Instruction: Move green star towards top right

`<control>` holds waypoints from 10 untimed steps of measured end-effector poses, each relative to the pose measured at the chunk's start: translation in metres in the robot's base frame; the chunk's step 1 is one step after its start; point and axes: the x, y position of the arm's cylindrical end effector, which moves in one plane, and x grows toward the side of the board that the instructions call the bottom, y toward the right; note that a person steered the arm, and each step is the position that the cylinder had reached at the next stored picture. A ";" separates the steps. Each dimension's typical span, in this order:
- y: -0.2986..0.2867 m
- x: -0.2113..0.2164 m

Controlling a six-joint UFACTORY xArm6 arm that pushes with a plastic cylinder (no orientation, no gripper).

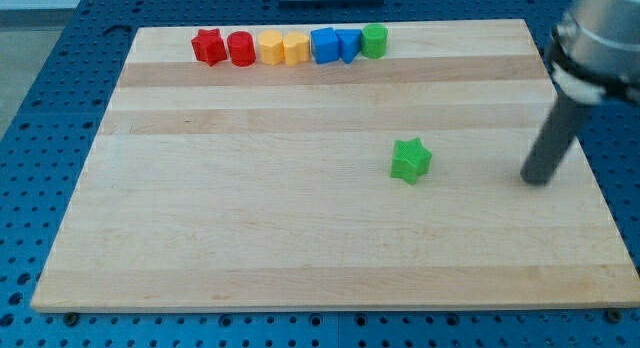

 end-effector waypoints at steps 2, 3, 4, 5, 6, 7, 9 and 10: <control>-0.104 0.030; -0.129 -0.004; -0.124 -0.039; -0.110 -0.080; -0.105 -0.098; -0.105 -0.053; -0.155 0.000; -0.176 -0.038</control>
